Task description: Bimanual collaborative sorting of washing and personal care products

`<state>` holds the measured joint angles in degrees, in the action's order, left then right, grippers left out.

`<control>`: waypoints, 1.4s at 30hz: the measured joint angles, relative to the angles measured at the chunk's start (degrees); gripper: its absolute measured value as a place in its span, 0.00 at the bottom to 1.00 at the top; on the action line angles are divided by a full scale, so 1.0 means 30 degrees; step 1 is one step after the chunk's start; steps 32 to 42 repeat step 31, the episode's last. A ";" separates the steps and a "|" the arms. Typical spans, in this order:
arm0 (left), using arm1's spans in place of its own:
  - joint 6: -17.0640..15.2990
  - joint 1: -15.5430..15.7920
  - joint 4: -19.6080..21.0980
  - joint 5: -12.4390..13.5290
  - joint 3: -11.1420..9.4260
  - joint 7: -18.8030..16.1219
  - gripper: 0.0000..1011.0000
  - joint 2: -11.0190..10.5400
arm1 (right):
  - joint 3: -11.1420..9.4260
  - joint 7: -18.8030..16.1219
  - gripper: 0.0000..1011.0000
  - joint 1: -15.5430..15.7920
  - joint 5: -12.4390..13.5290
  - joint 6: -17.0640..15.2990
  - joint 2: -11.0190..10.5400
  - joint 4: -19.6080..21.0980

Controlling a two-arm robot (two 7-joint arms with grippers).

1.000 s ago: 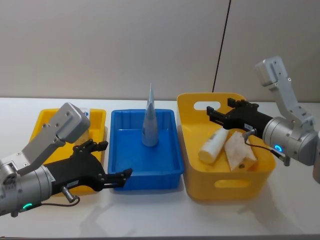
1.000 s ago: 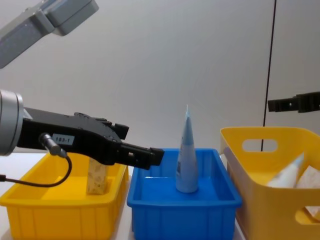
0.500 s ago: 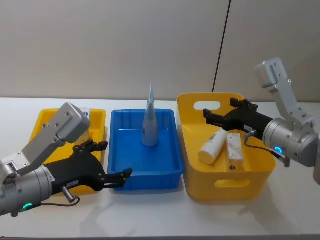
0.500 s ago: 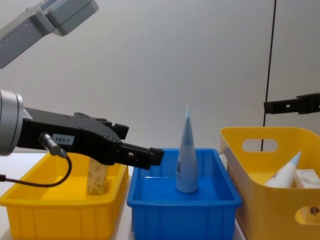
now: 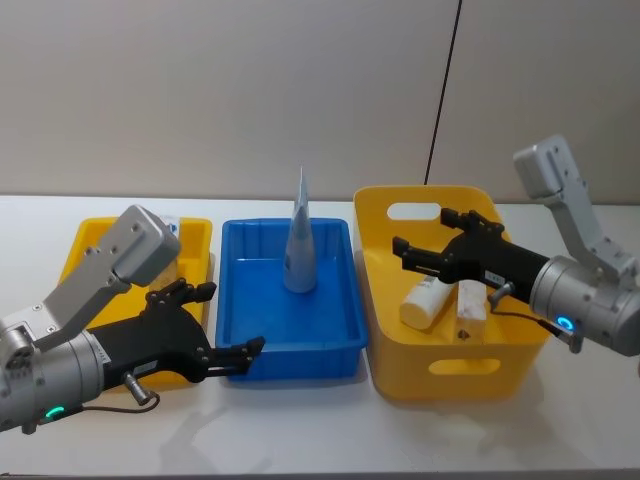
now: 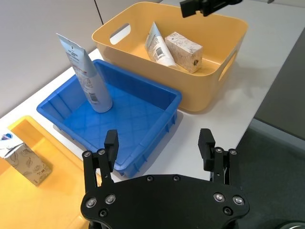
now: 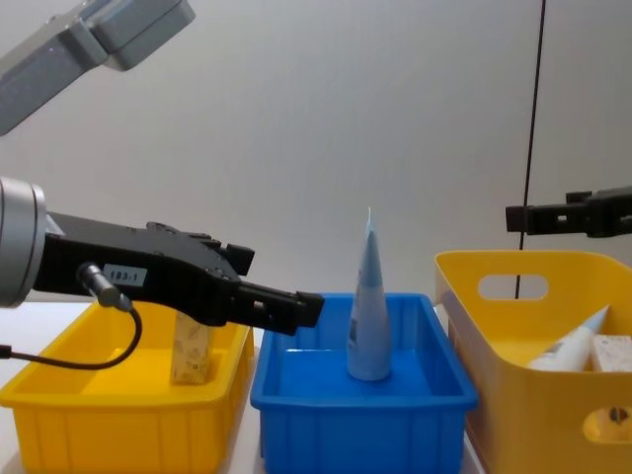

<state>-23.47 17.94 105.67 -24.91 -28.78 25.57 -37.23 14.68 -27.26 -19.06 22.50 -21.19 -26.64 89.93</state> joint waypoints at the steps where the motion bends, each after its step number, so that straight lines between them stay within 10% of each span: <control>1: 0.0000 0.0001 0.0000 -0.0001 -0.0001 -0.0002 0.99 -0.0001 | 0.0005 -0.0172 0.99 0.0042 0.0071 0.0107 -0.0061 0.0011; 20: 0.0000 0.0000 0.0000 0.0001 0.0000 -0.0001 0.99 -0.0001 | 0.0532 -0.5316 0.99 0.1001 0.1960 0.2456 -0.1913 0.0088; 42: 0.0000 0.0001 0.0000 0.0000 0.0000 -0.0001 0.99 0.0000 | 0.0740 -0.6787 0.99 0.1293 0.2516 0.3041 -0.2481 0.0122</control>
